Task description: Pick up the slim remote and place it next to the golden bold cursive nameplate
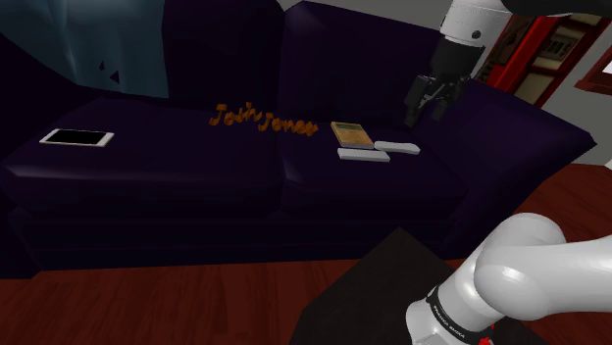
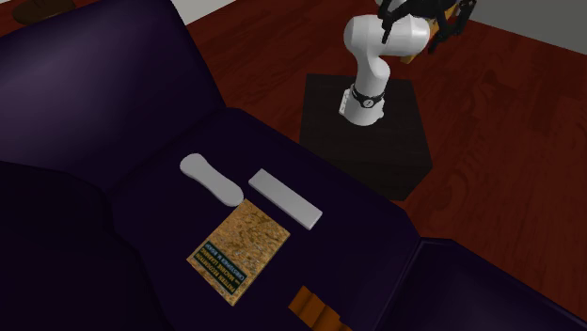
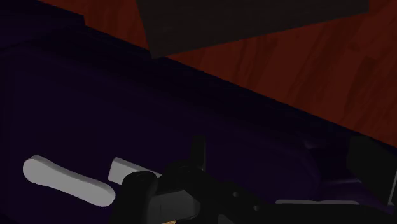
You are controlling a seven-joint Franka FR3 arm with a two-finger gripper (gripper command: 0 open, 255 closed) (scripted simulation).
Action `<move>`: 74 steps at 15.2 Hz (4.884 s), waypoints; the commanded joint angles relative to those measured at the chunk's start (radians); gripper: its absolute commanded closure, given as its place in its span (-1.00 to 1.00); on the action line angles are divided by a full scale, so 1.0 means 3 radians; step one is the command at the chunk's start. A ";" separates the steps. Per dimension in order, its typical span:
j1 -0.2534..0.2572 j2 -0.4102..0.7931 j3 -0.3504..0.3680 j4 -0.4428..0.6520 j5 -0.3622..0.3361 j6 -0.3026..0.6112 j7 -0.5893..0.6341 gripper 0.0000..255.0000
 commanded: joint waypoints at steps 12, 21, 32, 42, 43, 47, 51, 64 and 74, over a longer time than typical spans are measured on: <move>0.0047 0.0069 -0.1035 -0.0403 -0.0666 0.0611 -0.1513 -1.00; 0.0255 0.0732 -0.1970 -0.0214 -0.0969 0.1257 -0.2751 -1.00; 0.1025 0.2360 -0.3386 0.0572 -0.0135 0.2023 -0.4725 -1.00; 0.0004 0.4453 -0.2927 0.1909 0.1740 0.1845 -0.6767 -1.00; -0.0088 0.4556 -0.2860 0.2029 0.1793 0.1815 -0.6838 -1.00; -0.0120 0.4636 -0.2801 0.1960 0.1864 0.1946 -0.6881 -1.00; -0.0151 0.4714 -0.2748 0.1909 0.1935 0.2057 -0.6922 -1.00; -0.0151 0.4713 -0.2748 0.1909 0.1934 0.2057 -0.6922 1.00; -0.0104 0.4590 -0.2833 0.2006 0.1820 0.1865 -0.6852 1.00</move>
